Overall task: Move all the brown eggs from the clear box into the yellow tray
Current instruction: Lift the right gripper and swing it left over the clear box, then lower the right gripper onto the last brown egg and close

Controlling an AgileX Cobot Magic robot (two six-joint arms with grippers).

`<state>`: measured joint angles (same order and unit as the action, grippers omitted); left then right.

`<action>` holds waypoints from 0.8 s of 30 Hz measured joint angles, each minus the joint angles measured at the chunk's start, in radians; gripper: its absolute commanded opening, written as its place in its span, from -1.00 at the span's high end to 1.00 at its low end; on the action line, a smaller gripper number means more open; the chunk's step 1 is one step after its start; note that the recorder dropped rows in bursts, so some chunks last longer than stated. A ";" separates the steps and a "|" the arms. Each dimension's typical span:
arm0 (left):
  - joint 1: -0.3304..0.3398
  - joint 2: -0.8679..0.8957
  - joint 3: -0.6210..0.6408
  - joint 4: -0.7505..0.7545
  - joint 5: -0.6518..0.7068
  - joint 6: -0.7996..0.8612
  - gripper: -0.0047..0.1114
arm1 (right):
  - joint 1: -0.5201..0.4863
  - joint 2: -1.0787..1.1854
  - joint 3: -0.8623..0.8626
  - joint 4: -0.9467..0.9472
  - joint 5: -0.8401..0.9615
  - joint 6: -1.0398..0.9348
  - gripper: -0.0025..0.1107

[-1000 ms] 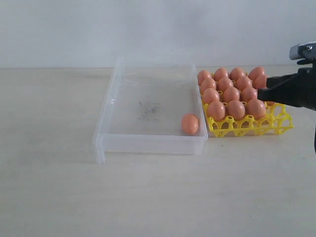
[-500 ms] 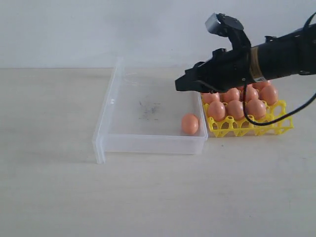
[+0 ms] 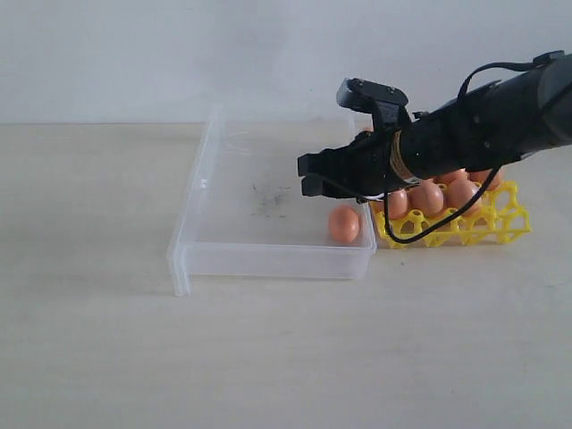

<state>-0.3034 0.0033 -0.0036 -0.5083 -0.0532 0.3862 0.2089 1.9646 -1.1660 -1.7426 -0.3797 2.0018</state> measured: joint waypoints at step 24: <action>0.000 0.000 0.000 0.000 0.000 0.000 0.85 | 0.001 0.004 0.102 0.002 -0.062 -0.134 0.10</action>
<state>-0.3034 0.0033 -0.0036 -0.5083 -0.0532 0.3862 0.2102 1.9685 -1.0637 -1.7401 -0.4421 1.8674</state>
